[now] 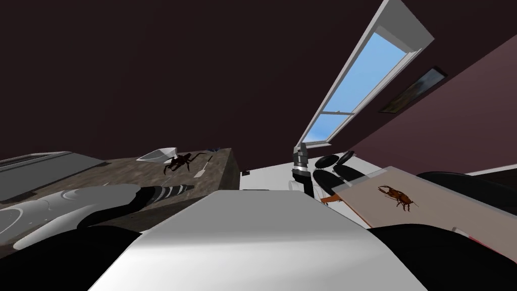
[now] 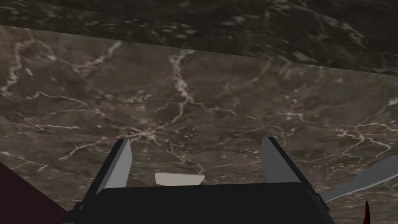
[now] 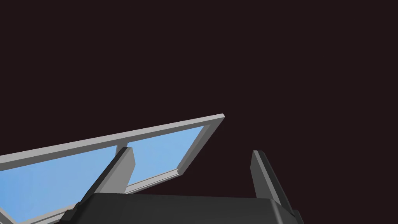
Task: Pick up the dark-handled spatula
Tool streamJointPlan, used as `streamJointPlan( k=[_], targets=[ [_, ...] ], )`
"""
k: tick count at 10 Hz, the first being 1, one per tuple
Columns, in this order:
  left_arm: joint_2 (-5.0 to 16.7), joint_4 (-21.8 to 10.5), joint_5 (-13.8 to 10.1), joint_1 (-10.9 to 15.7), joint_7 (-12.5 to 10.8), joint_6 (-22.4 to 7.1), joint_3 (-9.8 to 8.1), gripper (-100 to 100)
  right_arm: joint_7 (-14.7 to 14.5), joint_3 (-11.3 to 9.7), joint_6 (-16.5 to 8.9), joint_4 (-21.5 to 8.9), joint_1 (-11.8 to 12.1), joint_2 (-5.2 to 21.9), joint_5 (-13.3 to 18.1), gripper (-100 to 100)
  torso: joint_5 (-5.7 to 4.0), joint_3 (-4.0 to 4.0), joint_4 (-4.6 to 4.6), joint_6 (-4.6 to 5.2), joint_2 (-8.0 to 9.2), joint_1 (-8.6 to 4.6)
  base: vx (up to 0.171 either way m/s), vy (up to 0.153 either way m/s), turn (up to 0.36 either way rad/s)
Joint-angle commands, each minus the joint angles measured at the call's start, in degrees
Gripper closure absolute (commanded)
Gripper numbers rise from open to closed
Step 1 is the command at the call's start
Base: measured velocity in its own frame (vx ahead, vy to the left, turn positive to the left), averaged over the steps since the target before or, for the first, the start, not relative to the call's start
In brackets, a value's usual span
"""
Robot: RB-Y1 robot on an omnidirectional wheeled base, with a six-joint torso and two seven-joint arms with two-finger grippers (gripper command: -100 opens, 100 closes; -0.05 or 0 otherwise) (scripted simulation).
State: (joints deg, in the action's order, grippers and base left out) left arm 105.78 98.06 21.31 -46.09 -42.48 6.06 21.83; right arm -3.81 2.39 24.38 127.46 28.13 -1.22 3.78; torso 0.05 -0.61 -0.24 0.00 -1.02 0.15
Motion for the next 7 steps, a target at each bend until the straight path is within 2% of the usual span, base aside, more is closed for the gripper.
streamJointPlan(
  k=[1, 5, 7],
  targets=[
    [1.2, 0.3, 0.1, -0.5, -0.2, -0.5, 0.05, -100, 0.0, 0.0, 0.0, 0.0, 0.0, 0.0, 0.0, 0, 0.0, 0.0, 0.0, 0.0, 0.0, 0.0, 0.226, 0.026, -0.093],
    [2.8, 1.9, 0.9, -0.2, -1.2, -2.2, 2.11, -100, 0.0, 0.0, 0.0, 0.0, 0.0, 0.0, 0.0, 0, 0.03, -0.09, -0.03, 0.01, -0.16, 0.18, 0.275, 0.094, -0.132],
    [2.9, 2.3, 1.0, -0.2, -1.3, -2.5, 2.61, -100, 0.0, 0.0, 0.0, 0.0, 0.0, 0.0, 0.0, 0, -0.02, 0.31, 0.12, -0.04, 0.55, -0.14, 0.065, -0.001, 0.033]
  ],
)
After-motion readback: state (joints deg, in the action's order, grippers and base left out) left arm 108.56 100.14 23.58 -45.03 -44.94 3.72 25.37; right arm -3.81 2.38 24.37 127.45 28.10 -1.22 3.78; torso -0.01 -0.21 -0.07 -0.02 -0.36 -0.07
